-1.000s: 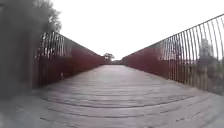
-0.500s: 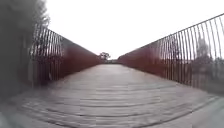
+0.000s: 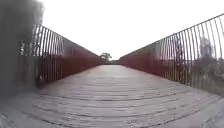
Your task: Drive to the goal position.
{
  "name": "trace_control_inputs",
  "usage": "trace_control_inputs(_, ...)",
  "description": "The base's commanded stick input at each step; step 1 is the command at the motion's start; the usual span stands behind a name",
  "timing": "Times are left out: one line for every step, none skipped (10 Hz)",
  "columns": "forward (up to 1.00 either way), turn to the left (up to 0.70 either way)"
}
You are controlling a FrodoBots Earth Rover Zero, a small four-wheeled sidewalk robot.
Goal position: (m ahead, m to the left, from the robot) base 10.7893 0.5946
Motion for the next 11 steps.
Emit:
trace_control_inputs(1.0,0.0)
trace_control_inputs(1.0,0.0)
trace_control_inputs(1.0,0.0)
trace_control_inputs(1.0,0.0)
trace_control_inputs(1.0,0.0)
trace_control_inputs(1.0,0.0)
trace_control_inputs(1.0,0.0)
trace_control_inputs(1.0,0.0)
trace_control_inputs(1.0,0.0)
trace_control_inputs(1.0,0.0)
trace_control_inputs(1.0,0.0)
